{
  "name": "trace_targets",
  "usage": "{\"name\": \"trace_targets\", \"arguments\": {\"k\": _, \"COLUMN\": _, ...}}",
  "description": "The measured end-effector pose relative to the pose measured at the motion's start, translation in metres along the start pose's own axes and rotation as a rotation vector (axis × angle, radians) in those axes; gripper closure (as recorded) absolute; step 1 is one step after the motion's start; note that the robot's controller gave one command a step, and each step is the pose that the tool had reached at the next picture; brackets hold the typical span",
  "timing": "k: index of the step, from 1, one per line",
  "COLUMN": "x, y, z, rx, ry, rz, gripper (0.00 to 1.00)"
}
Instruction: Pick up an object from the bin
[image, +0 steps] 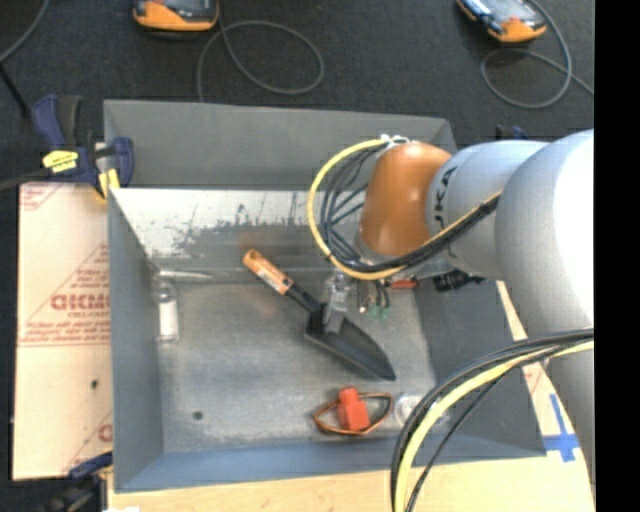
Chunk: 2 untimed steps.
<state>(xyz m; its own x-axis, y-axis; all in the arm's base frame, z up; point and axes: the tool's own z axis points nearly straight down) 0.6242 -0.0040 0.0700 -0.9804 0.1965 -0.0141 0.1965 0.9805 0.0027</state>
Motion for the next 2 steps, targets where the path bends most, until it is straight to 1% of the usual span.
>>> {"name": "trace_targets", "arguments": {"k": 1, "x": 0.002, "y": -0.001, "z": -0.022, "rx": 0.002, "ry": 0.008, "rz": -0.006, "gripper": 1.0}}
{"name": "trace_targets", "arguments": {"k": 2, "x": 0.0, "y": -0.001, "z": -0.044, "rx": 0.001, "ry": 0.004, "rz": -0.007, "gripper": 1.0}}
